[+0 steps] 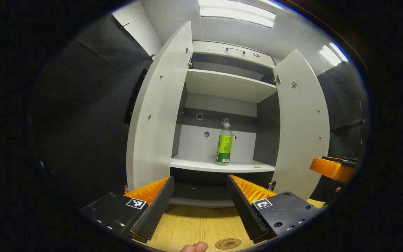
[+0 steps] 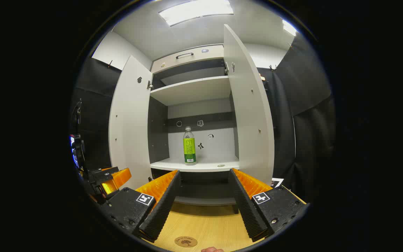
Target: Grasp the bottle in the cabinet with the left hand and place it on the coaster, then close the right door with the right hand and the left door with the left hand.
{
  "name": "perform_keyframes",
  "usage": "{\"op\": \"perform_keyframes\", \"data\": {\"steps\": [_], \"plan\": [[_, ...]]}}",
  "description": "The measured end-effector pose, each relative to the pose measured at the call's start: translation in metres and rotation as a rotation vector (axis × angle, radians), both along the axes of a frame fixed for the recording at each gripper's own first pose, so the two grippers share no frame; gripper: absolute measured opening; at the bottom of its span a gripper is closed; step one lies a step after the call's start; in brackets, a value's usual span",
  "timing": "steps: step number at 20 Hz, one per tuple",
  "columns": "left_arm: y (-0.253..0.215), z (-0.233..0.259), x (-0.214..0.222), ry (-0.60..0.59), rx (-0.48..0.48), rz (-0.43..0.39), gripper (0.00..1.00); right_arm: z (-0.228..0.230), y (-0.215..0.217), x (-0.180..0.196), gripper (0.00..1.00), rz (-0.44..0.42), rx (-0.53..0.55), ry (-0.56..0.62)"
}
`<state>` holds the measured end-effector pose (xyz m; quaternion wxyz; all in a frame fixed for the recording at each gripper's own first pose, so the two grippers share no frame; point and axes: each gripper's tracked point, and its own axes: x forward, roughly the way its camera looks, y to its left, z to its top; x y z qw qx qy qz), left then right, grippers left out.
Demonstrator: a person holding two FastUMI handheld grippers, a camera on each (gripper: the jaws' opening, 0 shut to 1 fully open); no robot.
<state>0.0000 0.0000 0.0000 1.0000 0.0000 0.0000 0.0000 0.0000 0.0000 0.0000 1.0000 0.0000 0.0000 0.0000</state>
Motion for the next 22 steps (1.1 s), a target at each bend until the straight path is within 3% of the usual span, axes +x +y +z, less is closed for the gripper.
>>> {"op": "perform_keyframes", "data": {"steps": [1, 3, 9, 10, 11, 19, 20, 21, 22], "plan": [[0.001, 0.0, 0.002, -0.001, 0.0, 0.001, 0.99, -0.001, 0.0, 0.0, 0.84, -0.001, -0.004, 0.005], [0.0, 0.0, 0.002, -0.005, 0.0, 0.0, 0.94, -0.004, 0.0, 0.0, 0.84, 0.0, -0.003, 0.016], [-0.001, -0.001, 0.004, -0.002, 0.013, -0.007, 0.95, -0.01, -0.003, 0.001, 0.84, -0.007, 0.009, 0.036], [-0.002, -0.001, 0.004, -0.003, 0.014, -0.01, 0.99, -0.01, -0.002, 0.001, 0.84, -0.006, 0.009, 0.037], [-0.004, 0.0, 0.004, -0.004, 0.015, -0.013, 0.94, -0.01, -0.002, 0.002, 0.84, -0.006, 0.009, 0.036], [-0.007, -0.002, 0.005, 0.004, 0.012, -0.02, 0.94, -0.011, -0.001, 0.003, 0.84, 0.003, 0.009, 0.03], [-0.008, -0.003, 0.004, 0.006, 0.009, -0.022, 0.99, -0.01, -0.002, 0.003, 0.84, 0.001, 0.004, 0.027], [-0.008, -0.004, 0.006, 0.01, 0.008, -0.024, 0.94, -0.009, -0.002, 0.001, 0.84, -0.002, -0.001, 0.026], [-0.009, -0.004, 0.006, 0.014, 0.007, -0.026, 0.99, -0.007, -0.003, -0.001, 0.84, -0.007, -0.005, 0.024]]}}
